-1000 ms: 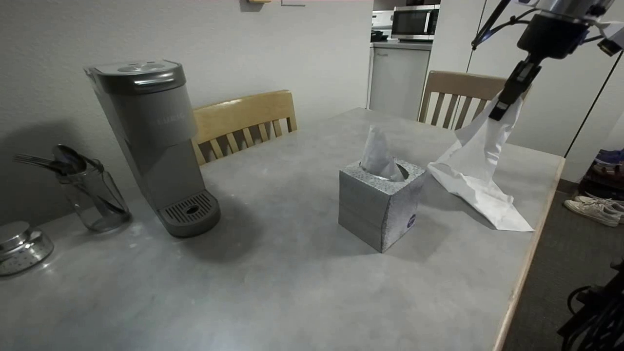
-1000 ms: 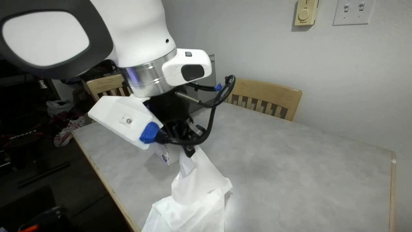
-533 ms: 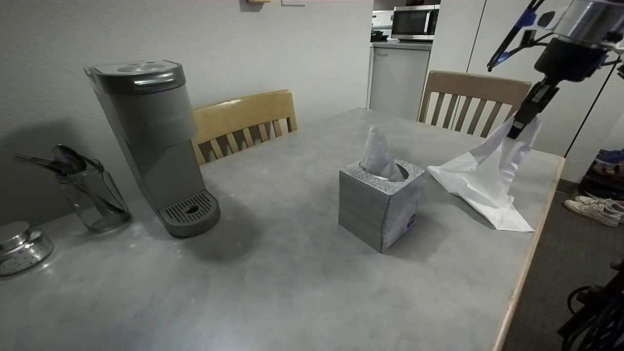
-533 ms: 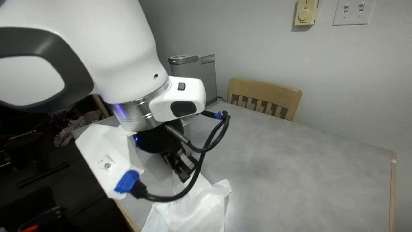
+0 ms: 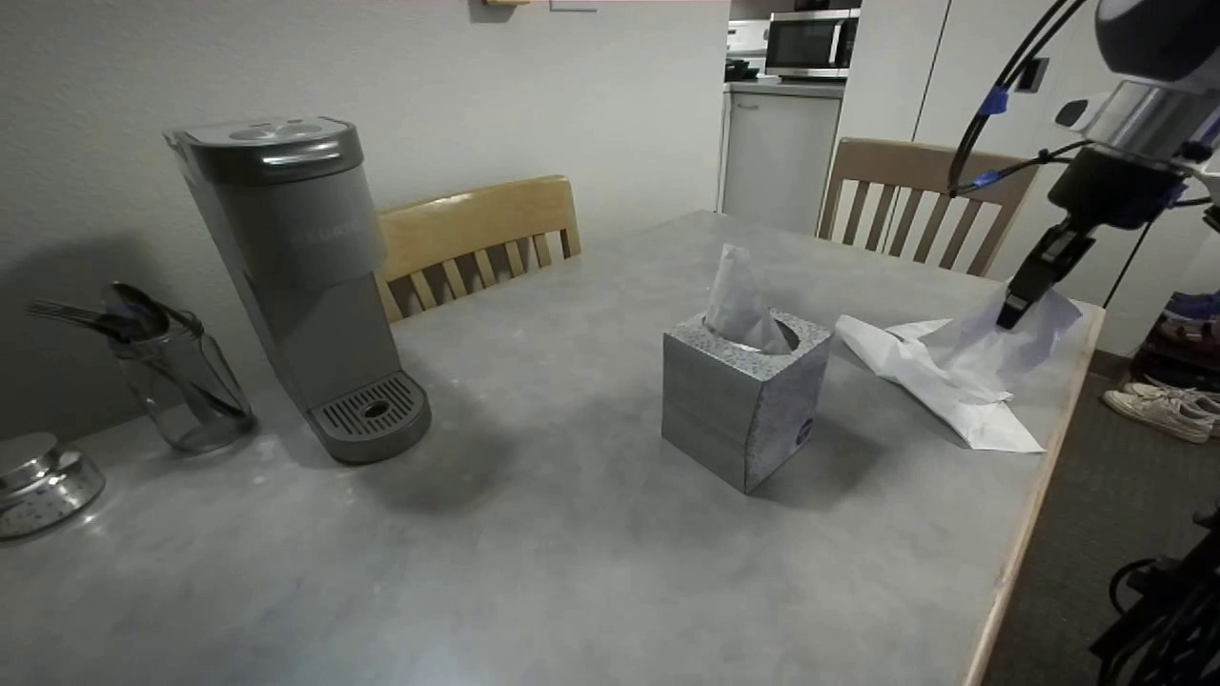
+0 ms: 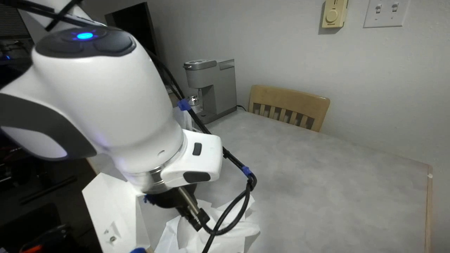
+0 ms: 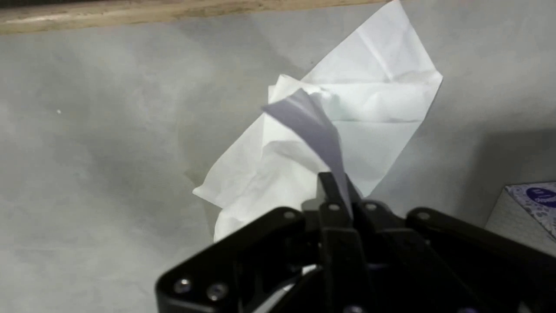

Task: Put a tissue on the table

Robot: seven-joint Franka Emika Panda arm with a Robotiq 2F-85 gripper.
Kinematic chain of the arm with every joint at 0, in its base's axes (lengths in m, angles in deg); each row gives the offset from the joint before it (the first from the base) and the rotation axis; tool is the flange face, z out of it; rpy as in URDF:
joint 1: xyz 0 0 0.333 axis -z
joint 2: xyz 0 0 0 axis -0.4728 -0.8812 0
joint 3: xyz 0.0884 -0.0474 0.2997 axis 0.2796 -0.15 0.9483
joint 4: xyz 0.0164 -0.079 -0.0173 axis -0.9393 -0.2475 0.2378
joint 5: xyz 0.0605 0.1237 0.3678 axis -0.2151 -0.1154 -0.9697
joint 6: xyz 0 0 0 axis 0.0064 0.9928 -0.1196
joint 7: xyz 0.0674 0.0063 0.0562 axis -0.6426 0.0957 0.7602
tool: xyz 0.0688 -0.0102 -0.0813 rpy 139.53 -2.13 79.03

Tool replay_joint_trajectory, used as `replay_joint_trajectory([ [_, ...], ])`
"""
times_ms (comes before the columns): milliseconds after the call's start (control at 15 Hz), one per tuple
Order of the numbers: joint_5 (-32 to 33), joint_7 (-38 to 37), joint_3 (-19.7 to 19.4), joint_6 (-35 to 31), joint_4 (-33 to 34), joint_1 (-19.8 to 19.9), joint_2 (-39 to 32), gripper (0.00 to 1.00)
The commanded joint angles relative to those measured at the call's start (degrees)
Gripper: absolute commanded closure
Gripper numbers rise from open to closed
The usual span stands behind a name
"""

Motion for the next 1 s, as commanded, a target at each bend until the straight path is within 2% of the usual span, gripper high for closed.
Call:
replay_joint_trajectory([
  [0, -7.32, 6.98, 1.29, -0.31, 3.52, 0.16, -3.84, 1.00],
  [67, -8.57, 8.36, 1.61, -0.23, 4.38, 0.23, -4.36, 1.00],
  [133, -9.53, 9.49, 1.90, -0.31, 5.19, 0.24, -4.78, 0.80],
  [533, -11.93, 12.87, 2.97, -0.31, 8.15, 0.42, -6.75, 0.39],
  [800, -10.22, 11.48, 2.61, -0.63, 8.21, 0.12, -6.32, 0.11],
  [933, -8.88, 10.23, 2.28, -0.92, 8.00, -0.20, -5.43, 0.01],
])
